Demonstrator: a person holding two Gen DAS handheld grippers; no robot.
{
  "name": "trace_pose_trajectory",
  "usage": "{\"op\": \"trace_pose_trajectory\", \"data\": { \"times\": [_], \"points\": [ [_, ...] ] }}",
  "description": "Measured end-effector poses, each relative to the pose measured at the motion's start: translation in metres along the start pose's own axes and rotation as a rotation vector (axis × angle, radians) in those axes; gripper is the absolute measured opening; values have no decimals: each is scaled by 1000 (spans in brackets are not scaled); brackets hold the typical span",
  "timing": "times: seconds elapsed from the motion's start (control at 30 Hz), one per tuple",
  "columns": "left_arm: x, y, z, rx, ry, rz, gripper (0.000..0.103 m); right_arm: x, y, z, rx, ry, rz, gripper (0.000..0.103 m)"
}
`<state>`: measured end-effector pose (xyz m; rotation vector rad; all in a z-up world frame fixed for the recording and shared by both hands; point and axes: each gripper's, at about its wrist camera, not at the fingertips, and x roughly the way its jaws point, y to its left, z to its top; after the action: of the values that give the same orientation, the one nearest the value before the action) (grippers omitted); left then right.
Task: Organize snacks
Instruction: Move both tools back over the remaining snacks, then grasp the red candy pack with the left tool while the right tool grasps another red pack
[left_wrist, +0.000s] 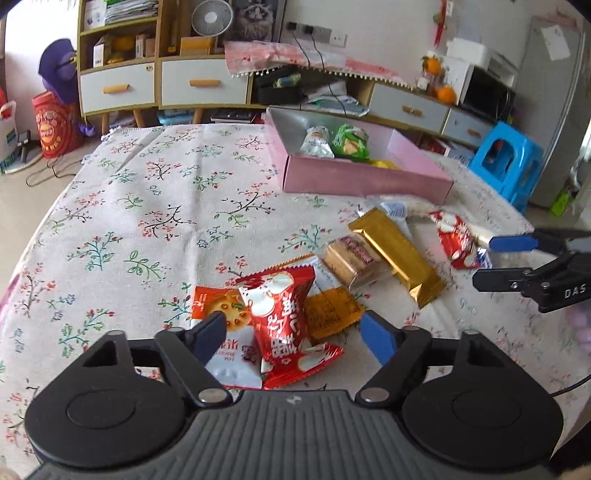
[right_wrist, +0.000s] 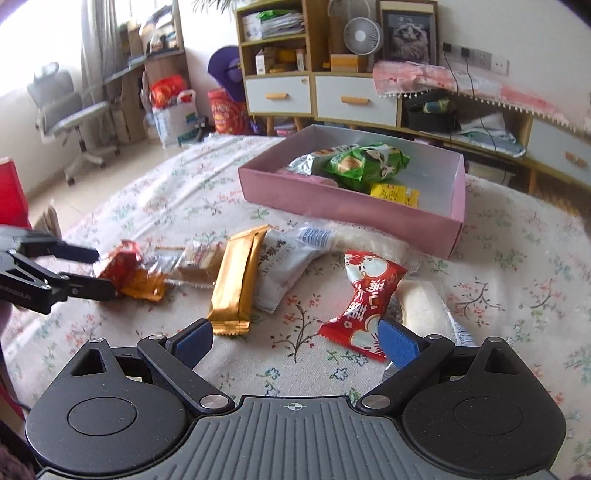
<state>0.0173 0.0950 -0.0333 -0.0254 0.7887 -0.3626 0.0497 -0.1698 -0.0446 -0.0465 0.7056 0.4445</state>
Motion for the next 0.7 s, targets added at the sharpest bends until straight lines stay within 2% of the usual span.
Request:
{"op": "trace_pose_trajectory", "data": {
  "times": [0.07, 0.17, 0.43, 0.53, 0.7],
  "points": [
    [2, 2, 2, -23, 6, -13, 62, 1, -4, 2, 28, -11, 14, 97],
    [7, 5, 2, -43, 18, -15, 54, 6, -9, 6, 62, -9, 26, 97],
    [10, 11, 7, -78, 22, -15, 45, 21, -19, 10, 92, 11, -34, 94],
    [9, 12, 8, -83, 41, -7, 39, 26, -23, 12, 110, 18, -45, 87],
    [7, 12, 10, -102, 91, -34, 28, 31, -27, 14, 117, 42, -64, 64]
  ]
}}
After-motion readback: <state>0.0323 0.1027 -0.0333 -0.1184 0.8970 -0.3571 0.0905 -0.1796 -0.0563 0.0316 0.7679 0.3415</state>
